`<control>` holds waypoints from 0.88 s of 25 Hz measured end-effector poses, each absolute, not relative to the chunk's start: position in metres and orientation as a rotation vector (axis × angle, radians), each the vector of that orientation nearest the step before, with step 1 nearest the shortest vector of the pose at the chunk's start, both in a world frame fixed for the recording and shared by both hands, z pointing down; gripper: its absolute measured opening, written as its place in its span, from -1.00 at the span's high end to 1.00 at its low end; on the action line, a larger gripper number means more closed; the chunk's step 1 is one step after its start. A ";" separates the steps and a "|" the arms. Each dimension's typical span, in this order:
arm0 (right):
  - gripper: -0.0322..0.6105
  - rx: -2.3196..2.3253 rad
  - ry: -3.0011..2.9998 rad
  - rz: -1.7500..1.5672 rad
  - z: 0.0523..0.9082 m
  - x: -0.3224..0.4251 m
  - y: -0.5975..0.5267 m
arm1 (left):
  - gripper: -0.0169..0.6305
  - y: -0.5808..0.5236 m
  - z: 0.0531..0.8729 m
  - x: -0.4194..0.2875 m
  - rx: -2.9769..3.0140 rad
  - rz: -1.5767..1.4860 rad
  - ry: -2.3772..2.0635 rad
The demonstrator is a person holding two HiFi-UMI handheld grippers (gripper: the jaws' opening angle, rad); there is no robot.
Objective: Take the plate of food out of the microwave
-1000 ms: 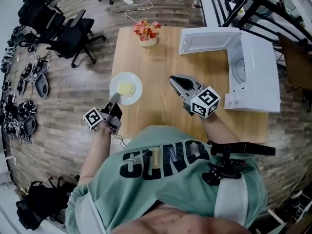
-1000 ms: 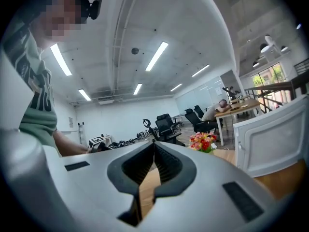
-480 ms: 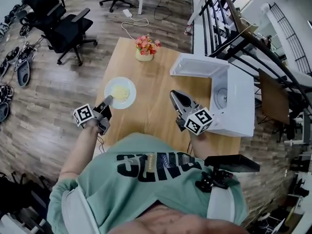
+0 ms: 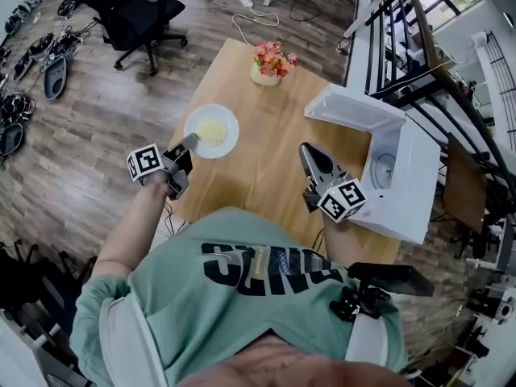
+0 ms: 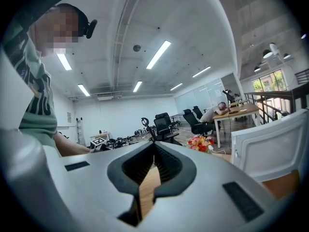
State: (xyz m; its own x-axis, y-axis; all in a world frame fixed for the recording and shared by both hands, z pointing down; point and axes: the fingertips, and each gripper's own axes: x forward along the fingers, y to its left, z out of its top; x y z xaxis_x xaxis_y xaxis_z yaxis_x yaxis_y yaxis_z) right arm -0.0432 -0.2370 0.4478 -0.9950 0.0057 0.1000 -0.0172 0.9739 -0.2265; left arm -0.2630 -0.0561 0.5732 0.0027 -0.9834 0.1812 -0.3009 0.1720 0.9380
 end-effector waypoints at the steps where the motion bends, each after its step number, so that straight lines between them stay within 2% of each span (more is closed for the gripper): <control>1: 0.88 0.009 -3.020 0.357 0.449 -0.045 -0.238 | 0.90 -0.057 0.573 -0.266 1.298 -0.889 -1.487; 12: 0.88 0.042 -2.990 0.408 0.481 -0.067 -0.268 | 0.90 -0.101 0.601 -0.308 1.279 -0.821 -1.513; 22: 0.88 0.005 -2.938 0.435 0.526 -0.127 -0.316 | 0.90 -0.174 0.661 -0.350 1.217 -0.744 -1.493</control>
